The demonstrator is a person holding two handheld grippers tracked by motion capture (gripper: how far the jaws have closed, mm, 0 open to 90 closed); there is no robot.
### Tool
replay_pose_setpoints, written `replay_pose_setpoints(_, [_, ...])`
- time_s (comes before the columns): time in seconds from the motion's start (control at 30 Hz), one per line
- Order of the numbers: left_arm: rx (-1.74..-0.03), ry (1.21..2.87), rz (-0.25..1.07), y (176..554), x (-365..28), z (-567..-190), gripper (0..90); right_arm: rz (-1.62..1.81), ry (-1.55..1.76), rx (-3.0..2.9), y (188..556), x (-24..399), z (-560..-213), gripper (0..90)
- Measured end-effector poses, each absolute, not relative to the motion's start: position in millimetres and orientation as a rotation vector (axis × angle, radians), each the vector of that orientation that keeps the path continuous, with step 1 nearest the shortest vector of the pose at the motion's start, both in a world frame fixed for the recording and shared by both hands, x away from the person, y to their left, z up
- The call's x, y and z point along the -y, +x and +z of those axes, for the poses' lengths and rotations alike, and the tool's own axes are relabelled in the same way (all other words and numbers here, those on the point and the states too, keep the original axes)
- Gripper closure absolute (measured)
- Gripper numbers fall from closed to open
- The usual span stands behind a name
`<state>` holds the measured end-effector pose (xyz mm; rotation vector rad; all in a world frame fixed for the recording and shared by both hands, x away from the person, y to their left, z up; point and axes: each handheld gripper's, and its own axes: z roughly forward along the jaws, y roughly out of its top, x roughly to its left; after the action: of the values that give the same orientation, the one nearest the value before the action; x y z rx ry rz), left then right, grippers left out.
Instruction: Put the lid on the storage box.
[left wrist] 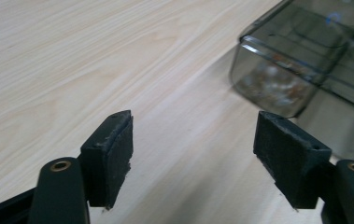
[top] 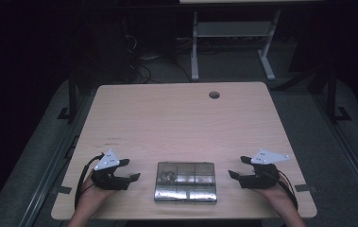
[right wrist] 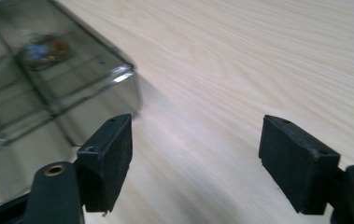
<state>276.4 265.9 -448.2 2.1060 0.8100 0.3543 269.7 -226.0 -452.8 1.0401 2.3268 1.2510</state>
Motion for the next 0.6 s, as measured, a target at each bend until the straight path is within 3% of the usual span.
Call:
replay_pose_setpoints(0.3, [-0.858, 2.078, 0.375, 284, -279, -455, 23.0, 1.243, 1.154, -2.205, 281, 248, -461, 19.5])
replay_pose_setpoints(0.6, [-0.902, 2.083, 0.395, 290, -287, -460, 20.4, 1.2, 1.207, -2.14, 288, 260, -466, 19.5])
